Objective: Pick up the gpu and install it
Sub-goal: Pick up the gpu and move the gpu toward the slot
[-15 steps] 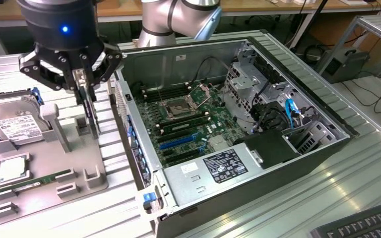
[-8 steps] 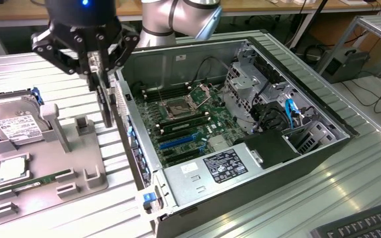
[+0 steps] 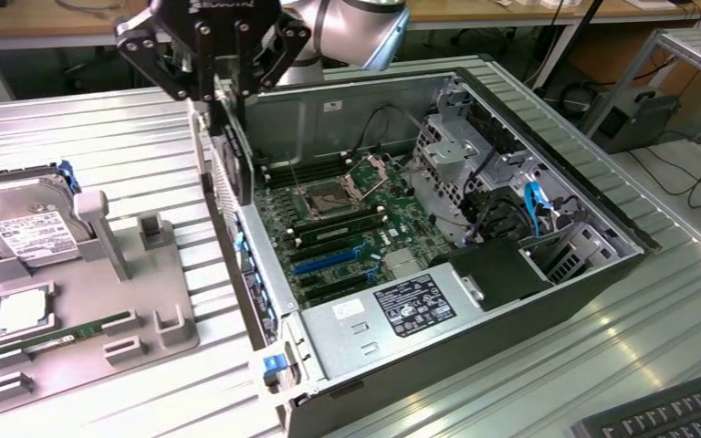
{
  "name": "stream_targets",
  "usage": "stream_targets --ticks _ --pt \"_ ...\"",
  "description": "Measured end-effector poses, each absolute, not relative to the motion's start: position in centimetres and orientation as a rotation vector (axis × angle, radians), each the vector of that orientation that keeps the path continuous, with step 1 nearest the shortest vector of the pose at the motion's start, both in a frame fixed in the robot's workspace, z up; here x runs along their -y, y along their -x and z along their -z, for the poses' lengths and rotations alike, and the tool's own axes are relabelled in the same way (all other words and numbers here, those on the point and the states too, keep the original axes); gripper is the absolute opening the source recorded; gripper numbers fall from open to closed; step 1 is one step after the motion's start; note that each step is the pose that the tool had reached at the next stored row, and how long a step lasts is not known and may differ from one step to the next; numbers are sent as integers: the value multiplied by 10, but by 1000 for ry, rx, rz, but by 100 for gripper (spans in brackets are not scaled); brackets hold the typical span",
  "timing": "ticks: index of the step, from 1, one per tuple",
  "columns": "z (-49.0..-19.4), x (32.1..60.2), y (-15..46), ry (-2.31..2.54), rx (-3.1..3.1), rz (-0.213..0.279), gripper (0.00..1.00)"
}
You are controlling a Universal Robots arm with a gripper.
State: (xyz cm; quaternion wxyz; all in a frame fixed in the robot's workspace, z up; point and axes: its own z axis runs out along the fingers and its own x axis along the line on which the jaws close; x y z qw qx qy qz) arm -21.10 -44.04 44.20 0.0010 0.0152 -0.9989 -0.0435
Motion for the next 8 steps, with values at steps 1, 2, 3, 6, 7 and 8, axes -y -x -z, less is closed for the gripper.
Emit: stream_targets --ticks 1,2,3,6,7,8 --pt "-442 440 205 -48 3136 140 26" --pt "-442 440 202 -48 3136 142 26" --pt "-442 440 196 -48 3136 145 26" --pt "-441 440 179 -48 3135 149 26" --pt "-439 440 170 -48 3134 149 26" --pt "-438 440 165 -48 3134 149 26"
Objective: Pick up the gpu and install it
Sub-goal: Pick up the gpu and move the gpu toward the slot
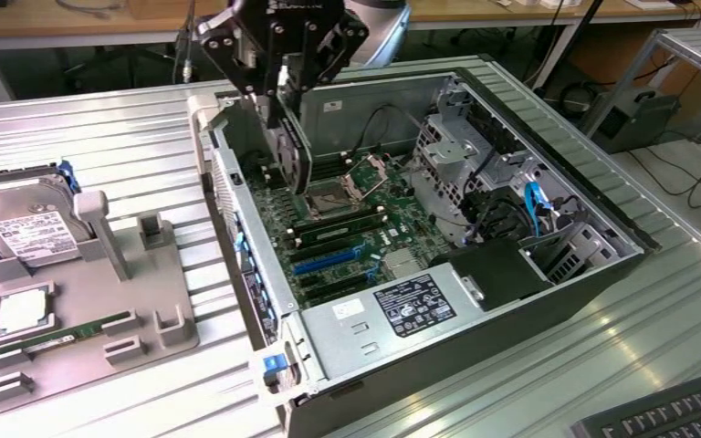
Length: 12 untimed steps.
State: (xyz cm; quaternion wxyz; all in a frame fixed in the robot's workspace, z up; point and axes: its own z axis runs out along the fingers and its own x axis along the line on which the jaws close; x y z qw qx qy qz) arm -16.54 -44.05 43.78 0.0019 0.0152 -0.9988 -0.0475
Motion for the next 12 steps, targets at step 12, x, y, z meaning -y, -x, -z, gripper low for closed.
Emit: stream_targets --ticks 12 --pt "-412 440 99 -48 3133 147 26"
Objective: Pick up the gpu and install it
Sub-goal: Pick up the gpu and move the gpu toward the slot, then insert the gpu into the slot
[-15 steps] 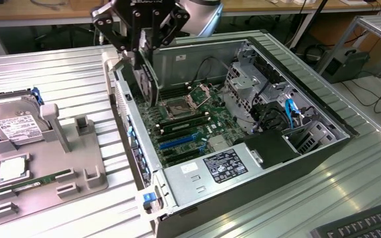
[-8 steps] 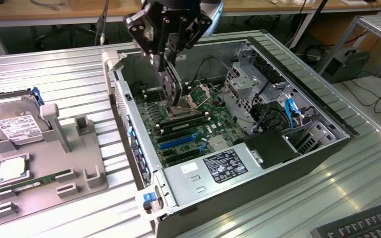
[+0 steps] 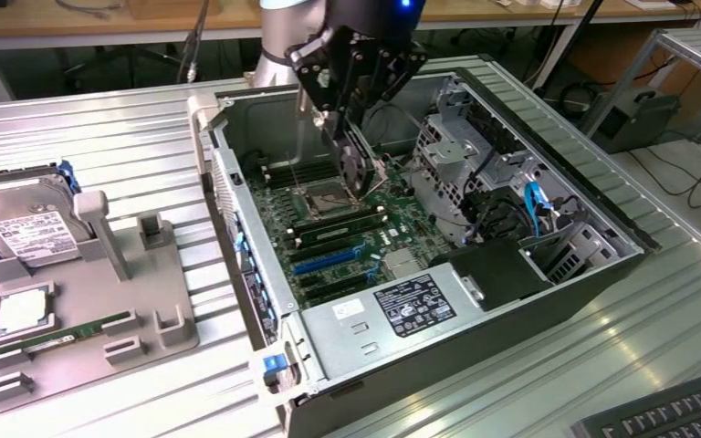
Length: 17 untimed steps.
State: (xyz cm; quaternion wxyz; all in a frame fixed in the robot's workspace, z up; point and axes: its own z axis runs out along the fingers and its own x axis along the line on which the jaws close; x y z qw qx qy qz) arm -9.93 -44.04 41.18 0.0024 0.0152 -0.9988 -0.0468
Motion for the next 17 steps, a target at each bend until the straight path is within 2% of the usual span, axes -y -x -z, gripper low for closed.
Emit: stream_targets --ticks 7,17 --pt "-400 443 69 -47 3129 146 26" --pt "-400 444 68 -46 3126 146 26"
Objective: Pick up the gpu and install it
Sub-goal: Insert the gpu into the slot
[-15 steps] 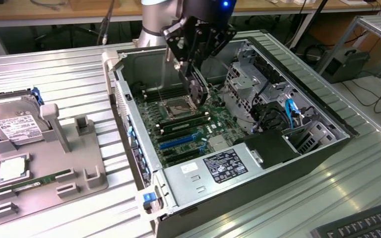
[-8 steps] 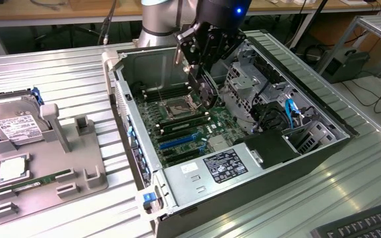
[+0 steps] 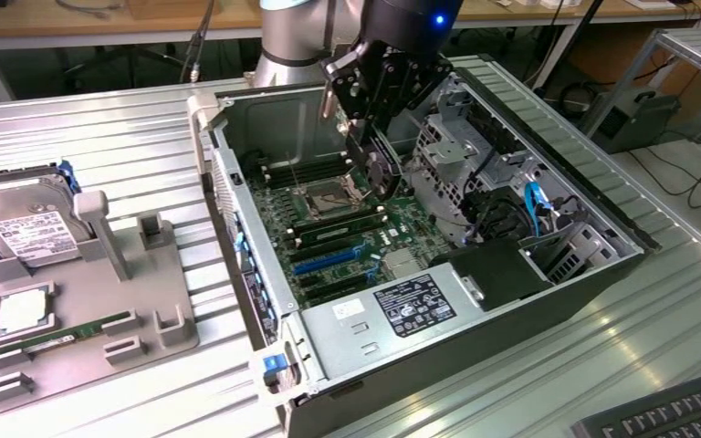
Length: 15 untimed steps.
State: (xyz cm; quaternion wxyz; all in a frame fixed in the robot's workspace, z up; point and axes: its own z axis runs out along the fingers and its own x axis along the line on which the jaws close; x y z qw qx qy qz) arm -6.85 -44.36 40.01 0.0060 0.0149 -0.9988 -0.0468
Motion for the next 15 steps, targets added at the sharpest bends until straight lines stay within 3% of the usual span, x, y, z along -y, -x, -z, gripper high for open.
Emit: stream_targets --ticks 15 --pt "-399 444 69 -278 3107 143 26"
